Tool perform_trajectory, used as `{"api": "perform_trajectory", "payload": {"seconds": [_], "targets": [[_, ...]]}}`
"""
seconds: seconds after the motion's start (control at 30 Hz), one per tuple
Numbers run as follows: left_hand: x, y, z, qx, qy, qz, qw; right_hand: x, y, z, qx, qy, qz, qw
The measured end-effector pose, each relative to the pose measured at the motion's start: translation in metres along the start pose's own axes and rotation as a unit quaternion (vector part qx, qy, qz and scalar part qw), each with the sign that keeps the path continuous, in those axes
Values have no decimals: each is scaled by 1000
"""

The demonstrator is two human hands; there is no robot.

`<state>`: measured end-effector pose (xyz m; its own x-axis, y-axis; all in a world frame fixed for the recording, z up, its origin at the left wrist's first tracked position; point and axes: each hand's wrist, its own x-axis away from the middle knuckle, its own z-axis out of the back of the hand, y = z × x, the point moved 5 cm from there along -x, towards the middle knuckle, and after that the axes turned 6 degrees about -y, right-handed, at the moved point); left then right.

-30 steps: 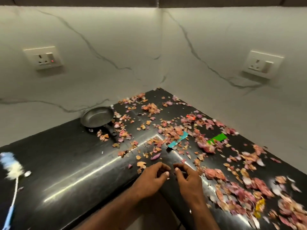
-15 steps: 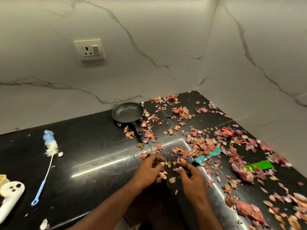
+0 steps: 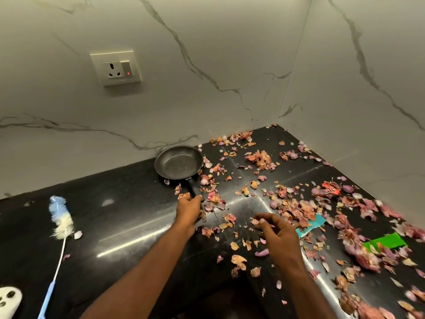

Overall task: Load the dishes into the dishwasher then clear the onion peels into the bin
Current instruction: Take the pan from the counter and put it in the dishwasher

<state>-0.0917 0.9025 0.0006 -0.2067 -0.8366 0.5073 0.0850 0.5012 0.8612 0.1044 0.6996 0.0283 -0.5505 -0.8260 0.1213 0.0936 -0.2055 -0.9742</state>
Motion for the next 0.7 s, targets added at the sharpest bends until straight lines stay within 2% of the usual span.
{"api": "perform_trajectory", "payload": {"seconds": [0.23,0.33,0.53,0.7], "targets": [[-37,13,-13,110,1,64,992,2,1,6,-41,14,-22,999],[-51,10,-16,109,1,74,991,5,0,12,-44,30,-26,998],[-44,16,-23,64,22,-9,998,8,-4,19,-29,41,-34,998],[15,15,-45,50,-81,-71,993,5,-5,21,-23,49,-44,998]]}}
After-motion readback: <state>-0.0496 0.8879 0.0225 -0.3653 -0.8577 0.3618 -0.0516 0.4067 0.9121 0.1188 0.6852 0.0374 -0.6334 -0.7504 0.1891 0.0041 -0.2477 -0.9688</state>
